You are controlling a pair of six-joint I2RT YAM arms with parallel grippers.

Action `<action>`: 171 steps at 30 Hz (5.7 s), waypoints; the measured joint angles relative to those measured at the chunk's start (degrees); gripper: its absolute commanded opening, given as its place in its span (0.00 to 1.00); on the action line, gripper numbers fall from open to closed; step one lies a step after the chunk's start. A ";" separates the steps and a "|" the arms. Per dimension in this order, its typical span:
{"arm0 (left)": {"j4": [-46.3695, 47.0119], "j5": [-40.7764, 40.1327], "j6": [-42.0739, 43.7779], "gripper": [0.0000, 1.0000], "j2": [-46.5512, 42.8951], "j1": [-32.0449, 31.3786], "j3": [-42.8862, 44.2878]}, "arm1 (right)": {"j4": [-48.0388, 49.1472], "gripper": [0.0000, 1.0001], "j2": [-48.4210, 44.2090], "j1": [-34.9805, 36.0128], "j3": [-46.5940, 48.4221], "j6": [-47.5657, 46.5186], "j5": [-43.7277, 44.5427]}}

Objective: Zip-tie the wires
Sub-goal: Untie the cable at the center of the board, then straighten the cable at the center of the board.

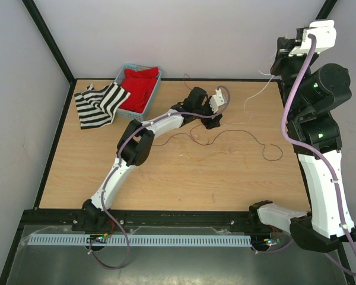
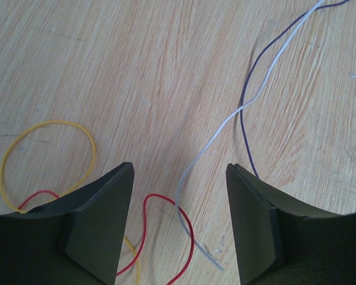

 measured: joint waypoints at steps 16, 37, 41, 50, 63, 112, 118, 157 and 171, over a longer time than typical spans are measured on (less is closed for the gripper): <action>-19.28 0.63 6.27 0.25 4.87 -1.09 12.50 | 0.00 0.00 -0.37 0.00 -0.37 0.63 -0.96; -9.64 3.13 -6.51 0.00 2.58 1.92 12.39 | 0.24 0.00 -1.20 0.00 -4.66 1.66 0.70; -6.71 2.14 -7.28 0.00 -1.77 4.55 11.47 | 0.37 0.00 -1.20 0.00 -7.17 2.43 1.31; -3.26 -9.20 7.34 0.00 -19.47 8.50 -1.38 | 0.61 0.00 -0.83 0.00 -15.76 3.28 4.63; -4.70 -17.94 -2.97 0.00 -53.42 19.37 -42.86 | 1.05 0.00 0.35 -12.00 -26.91 7.06 4.48; -1.55 -32.17 -42.25 0.00 -80.67 30.47 -92.72 | 11.04 0.01 16.61 -26.64 -57.48 20.04 1.73; 0.79 -32.76 -43.30 0.00 -77.18 29.31 -93.61 | 11.23 0.02 21.16 -26.64 -57.48 19.93 0.98; 1.27 -38.27 -45.35 0.85 -81.85 29.77 -94.40 | 8.96 0.82 16.37 -25.99 -51.30 20.20 -10.05; -1.46 -33.05 -43.10 0.99 -89.57 34.40 -79.19 | 13.88 0.83 26.82 -12.90 -37.11 25.99 -17.97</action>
